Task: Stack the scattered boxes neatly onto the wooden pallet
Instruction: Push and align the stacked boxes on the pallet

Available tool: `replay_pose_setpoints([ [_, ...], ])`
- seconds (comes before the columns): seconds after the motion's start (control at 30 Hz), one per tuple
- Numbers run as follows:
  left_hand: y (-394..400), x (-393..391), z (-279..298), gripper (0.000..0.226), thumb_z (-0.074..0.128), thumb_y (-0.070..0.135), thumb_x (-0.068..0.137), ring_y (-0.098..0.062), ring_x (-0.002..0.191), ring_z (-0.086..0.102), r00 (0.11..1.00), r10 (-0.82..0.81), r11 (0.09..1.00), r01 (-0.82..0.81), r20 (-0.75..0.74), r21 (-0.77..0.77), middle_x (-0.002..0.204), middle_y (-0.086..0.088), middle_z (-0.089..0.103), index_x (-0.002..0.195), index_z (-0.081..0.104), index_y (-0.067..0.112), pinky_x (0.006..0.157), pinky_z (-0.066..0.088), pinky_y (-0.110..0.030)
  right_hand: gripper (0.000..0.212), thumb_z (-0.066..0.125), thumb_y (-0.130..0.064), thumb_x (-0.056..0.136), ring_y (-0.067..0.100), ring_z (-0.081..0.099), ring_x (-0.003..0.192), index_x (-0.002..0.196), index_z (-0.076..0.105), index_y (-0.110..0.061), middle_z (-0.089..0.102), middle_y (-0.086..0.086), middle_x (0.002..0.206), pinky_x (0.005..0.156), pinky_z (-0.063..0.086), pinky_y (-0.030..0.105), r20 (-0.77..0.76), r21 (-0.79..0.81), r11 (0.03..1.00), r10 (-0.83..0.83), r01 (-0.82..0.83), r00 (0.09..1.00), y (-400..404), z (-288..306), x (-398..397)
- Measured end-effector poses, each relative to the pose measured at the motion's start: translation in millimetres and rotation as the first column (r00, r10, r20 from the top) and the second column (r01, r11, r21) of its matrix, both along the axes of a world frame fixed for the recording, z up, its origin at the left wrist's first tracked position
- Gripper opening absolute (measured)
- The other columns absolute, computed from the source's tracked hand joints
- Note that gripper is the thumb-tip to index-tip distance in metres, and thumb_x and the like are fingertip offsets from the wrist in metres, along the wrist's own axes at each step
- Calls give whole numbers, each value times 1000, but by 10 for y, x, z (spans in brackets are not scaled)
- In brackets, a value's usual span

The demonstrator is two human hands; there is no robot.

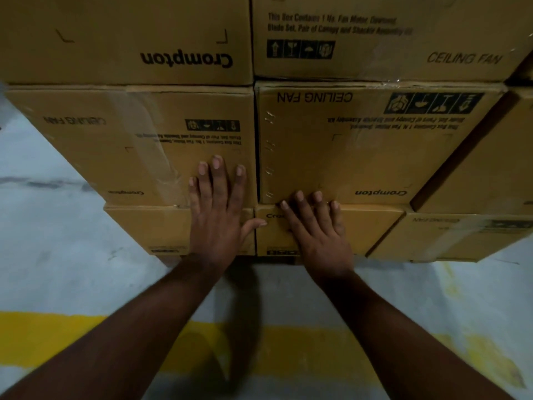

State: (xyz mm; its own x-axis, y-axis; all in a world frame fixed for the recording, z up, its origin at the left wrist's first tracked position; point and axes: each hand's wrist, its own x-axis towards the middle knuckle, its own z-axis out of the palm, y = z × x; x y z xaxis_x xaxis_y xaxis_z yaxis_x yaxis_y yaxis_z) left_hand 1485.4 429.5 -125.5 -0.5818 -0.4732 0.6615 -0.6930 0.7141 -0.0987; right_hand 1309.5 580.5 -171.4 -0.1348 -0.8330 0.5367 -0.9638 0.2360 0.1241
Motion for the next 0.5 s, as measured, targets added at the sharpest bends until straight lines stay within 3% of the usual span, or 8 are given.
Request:
replay_pose_setpoints([
  [0.13, 1, -7, -4, 131, 61, 81, 79, -42, 155, -18, 1000, -2, 1000, 2, 9, -1, 166, -22, -26, 163, -10, 11, 126, -11, -55, 121, 84, -12, 82, 33, -12, 161, 168, 0, -24, -10, 4, 175, 128, -14, 54, 38, 64, 998, 7, -10, 999, 54, 63, 26],
  [0.27, 165, -36, 35, 126, 72, 67, 82, -45, 156, -11, 998, -58, 996, 60, -37, 70, 168, -25, -17, 164, -3, 7, 127, -9, -53, 98, 70, -23, 97, 31, -10, 161, 168, 3, -23, -9, 3, 176, 129, -5, 53, 106, 86, 993, 65, -75, 992, 212, 254, 54],
  [0.4, 599, -202, 58, 124, 76, 57, 78, -37, 159, -6, 962, -266, 961, 261, 57, 88, 171, -19, -8, 165, 3, 8, 128, -6, -51, 79, 48, -34, 108, 25, -10, 162, 168, -2, -26, -10, 0, 176, 130, 10, 53, 334, 127, 991, 1, -46, 943, 674, 408, 110],
  [0.5, 969, -513, 174, 113, 70, 60, 78, -32, 159, -1, 909, -409, 908, 398, 72, 130, 171, -18, 8, 162, 19, 4, 126, 10, -54, 80, 55, -34, 107, 22, -7, 162, 168, 3, -29, -5, -4, 176, 129, 13, 48, 460, 67, 996, -85, 61, 884, 1207, 474, 34],
])
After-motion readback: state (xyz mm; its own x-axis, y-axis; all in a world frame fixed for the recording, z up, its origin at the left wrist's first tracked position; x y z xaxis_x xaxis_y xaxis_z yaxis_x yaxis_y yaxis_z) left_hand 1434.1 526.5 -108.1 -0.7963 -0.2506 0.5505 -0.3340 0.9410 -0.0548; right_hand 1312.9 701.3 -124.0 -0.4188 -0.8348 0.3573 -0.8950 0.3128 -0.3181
